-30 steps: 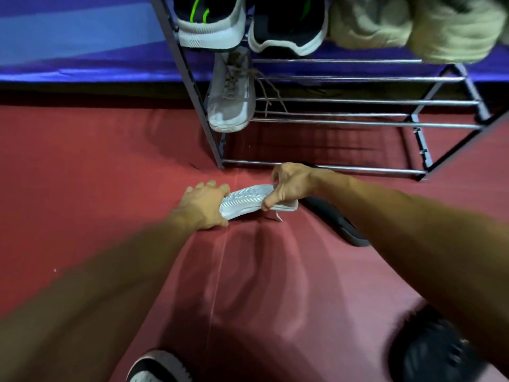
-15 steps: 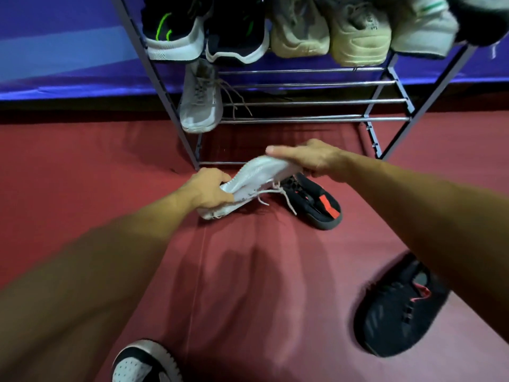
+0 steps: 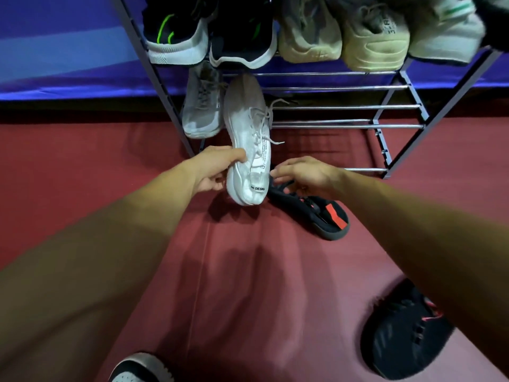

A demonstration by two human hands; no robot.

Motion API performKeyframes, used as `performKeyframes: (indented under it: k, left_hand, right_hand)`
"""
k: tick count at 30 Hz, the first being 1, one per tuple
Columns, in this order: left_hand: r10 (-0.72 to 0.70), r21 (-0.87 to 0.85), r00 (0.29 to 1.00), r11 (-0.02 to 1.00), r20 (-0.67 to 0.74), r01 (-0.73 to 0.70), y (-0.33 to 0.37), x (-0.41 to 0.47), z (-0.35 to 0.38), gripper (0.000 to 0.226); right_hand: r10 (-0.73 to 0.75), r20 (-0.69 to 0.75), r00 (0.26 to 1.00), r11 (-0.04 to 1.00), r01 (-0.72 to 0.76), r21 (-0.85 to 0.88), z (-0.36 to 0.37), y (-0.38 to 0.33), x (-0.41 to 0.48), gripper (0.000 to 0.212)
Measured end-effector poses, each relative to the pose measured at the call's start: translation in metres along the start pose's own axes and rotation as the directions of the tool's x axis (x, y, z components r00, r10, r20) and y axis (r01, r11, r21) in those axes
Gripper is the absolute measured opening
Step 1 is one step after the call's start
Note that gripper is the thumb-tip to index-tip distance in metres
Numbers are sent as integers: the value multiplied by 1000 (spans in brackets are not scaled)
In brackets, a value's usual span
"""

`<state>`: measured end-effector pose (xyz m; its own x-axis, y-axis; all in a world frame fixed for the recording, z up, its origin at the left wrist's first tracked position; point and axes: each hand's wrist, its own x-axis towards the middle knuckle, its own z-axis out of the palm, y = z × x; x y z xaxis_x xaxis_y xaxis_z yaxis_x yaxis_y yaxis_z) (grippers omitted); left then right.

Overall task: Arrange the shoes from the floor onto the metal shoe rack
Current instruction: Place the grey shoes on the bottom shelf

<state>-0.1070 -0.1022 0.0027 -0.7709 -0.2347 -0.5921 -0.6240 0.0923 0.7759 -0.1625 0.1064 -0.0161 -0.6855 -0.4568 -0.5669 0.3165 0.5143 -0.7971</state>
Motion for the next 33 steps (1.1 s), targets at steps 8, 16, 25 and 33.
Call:
performKeyframes:
  k: [8, 16, 25, 33]
  left_hand:
    - [84, -242, 986, 969, 142, -48, 17, 13, -4, 36]
    - [180, -314, 979, 939, 99, -141, 23, 15, 1, 36]
    - [97, -347, 995, 932, -38, -104, 0, 32, -10, 22]
    - [8, -570, 998, 821, -61, -42, 2, 42, 2, 30]
  right_hand:
    - [-82, 147, 986, 983, 56, 177, 2, -12, 20, 12]
    - [-154, -5, 988, 943, 148, 298, 2, -20, 37, 5]
    - [-187, -333, 924, 917, 286, 278, 21, -42, 58, 13]
    - [-219, -425, 878, 914, 337, 227, 35, -46, 78, 70]
